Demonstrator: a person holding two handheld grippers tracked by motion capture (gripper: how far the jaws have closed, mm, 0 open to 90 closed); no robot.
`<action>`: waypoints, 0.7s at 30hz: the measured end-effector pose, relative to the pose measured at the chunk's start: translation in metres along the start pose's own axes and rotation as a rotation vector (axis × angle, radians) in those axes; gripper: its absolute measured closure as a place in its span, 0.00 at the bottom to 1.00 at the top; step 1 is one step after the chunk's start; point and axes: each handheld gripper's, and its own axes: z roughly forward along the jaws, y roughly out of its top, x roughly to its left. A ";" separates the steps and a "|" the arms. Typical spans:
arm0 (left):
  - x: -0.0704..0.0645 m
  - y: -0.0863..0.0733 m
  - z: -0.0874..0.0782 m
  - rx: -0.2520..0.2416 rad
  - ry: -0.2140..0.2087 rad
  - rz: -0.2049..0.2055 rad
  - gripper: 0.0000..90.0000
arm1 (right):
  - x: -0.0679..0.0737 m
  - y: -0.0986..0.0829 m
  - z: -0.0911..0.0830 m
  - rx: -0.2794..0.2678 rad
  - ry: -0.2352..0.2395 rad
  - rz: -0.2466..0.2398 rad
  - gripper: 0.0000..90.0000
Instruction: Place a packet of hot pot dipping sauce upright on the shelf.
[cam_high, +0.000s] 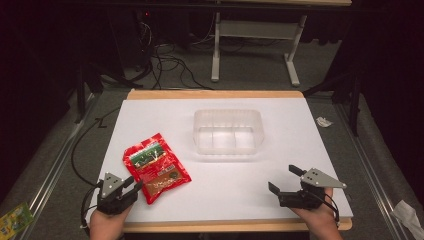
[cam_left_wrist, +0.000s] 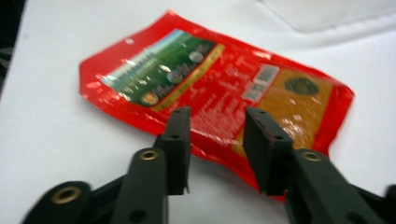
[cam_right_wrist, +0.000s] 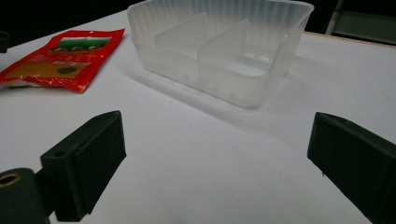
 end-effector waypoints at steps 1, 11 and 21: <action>0.001 0.001 0.002 -0.005 0.013 -0.010 0.65 | 0.000 -0.001 -0.001 0.001 0.002 -0.003 0.05; 0.033 0.013 0.040 0.013 0.095 -0.143 0.48 | 0.002 -0.007 -0.009 0.038 -0.027 -0.047 0.04; 0.069 0.020 0.065 0.035 0.091 -0.225 0.41 | 0.002 -0.013 -0.011 0.068 -0.013 -0.020 0.06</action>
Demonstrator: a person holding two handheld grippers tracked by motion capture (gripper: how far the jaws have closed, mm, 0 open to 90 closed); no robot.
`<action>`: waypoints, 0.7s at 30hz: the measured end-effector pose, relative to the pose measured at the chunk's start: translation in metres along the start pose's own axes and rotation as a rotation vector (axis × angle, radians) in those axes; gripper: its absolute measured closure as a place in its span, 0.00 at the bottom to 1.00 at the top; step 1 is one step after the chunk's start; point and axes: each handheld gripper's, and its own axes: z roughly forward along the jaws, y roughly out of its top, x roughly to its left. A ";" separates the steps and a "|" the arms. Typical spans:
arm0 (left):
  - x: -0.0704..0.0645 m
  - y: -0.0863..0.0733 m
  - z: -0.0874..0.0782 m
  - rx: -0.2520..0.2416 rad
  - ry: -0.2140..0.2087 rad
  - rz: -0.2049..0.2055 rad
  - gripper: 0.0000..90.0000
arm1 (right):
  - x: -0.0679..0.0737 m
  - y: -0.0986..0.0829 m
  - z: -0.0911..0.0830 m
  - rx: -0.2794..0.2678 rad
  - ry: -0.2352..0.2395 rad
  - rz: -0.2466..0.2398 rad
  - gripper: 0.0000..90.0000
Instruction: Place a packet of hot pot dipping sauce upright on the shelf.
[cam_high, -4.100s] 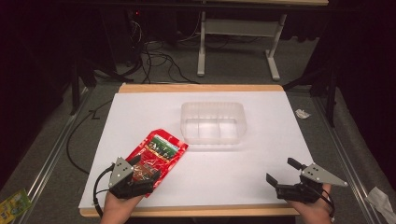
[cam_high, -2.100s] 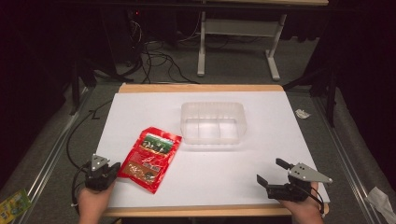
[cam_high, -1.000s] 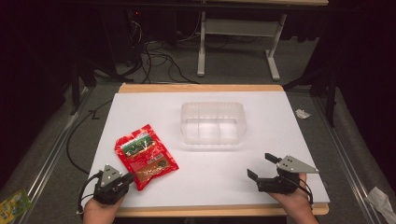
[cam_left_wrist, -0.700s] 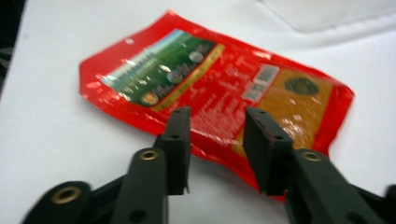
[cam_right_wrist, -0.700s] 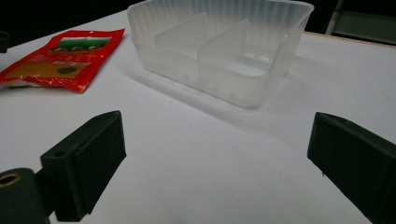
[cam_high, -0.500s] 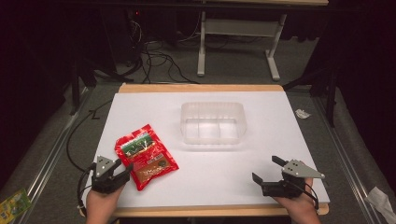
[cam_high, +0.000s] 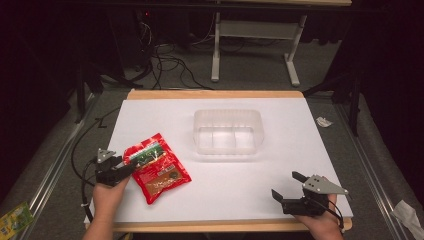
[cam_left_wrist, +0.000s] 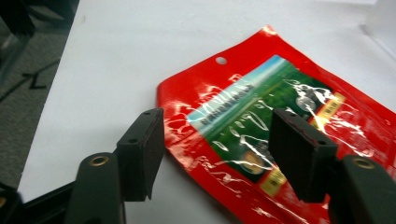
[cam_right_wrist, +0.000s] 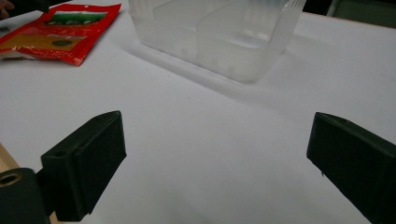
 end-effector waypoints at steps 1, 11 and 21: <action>0.004 0.001 0.001 0.004 -0.002 -0.011 0.40 | 0.000 0.000 0.000 -0.001 0.002 -0.007 0.06; 0.021 0.004 0.011 0.057 -0.087 -0.090 0.44 | 0.005 0.000 0.008 0.012 0.019 -0.012 0.07; 0.027 0.004 0.013 0.068 -0.107 -0.146 0.64 | 0.005 -0.002 0.009 0.020 0.025 -0.008 0.08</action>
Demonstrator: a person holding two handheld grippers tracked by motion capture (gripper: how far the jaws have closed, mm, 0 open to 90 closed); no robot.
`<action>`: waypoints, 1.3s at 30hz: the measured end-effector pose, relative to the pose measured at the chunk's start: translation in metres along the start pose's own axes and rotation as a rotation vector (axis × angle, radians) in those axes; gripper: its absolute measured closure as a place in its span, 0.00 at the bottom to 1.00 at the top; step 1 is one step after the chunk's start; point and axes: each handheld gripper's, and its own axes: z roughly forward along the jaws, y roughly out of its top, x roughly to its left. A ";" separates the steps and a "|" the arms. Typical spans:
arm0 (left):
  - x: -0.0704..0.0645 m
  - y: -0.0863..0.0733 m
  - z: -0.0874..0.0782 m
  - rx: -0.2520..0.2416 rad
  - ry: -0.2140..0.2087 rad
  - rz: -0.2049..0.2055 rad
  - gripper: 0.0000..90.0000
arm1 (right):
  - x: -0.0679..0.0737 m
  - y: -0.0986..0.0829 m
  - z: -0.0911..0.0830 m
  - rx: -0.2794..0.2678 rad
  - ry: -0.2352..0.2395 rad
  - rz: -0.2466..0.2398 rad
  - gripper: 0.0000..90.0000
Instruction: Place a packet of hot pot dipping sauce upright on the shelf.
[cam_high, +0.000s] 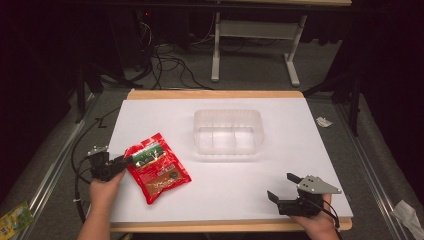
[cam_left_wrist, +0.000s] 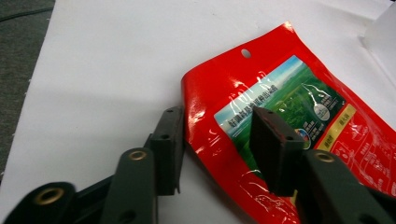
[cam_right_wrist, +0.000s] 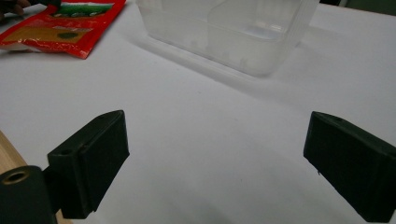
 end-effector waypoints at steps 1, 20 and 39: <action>0.000 0.000 0.000 0.002 0.003 -0.009 0.67 | 0.000 0.000 0.000 0.003 -0.003 0.008 0.08; -0.008 -0.005 -0.005 -0.039 -0.027 0.092 1.00 | -0.007 -0.004 0.001 0.004 -0.002 0.045 0.11; -0.032 -0.013 -0.040 -0.232 0.003 0.149 1.00 | -0.005 -0.002 -0.004 -0.004 -0.032 0.032 0.10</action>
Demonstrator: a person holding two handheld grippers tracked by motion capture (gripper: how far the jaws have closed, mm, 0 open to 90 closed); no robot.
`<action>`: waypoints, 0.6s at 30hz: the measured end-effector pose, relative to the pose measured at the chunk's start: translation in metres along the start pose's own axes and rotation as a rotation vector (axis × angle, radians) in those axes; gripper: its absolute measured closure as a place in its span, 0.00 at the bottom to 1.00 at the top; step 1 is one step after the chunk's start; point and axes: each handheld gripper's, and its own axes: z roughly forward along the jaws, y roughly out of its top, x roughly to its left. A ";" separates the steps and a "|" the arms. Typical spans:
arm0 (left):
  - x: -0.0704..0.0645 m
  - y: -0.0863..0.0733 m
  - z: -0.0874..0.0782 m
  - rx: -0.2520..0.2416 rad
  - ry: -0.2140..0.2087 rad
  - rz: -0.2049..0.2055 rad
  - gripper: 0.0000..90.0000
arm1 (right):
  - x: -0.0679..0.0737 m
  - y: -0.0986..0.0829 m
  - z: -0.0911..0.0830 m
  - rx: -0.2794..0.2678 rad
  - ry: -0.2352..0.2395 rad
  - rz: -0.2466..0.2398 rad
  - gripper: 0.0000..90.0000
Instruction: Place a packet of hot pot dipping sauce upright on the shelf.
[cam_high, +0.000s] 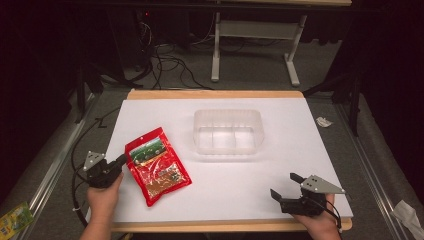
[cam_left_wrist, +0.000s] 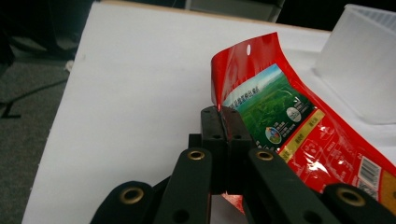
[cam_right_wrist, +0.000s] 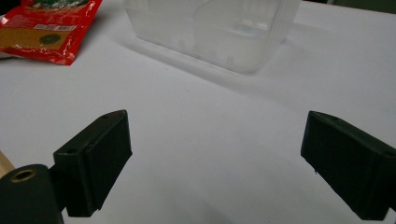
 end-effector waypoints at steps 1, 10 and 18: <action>-0.003 0.001 -0.003 -0.010 0.003 0.006 1.00 | 0.000 0.000 0.000 -0.002 -0.001 -0.004 0.10; -0.029 0.013 -0.027 -0.122 0.010 0.071 1.00 | 0.000 0.000 -0.003 -0.010 0.001 -0.008 0.10; -0.055 0.016 -0.047 -0.214 0.025 0.135 1.00 | 0.004 0.003 -0.004 -0.007 0.018 0.004 0.09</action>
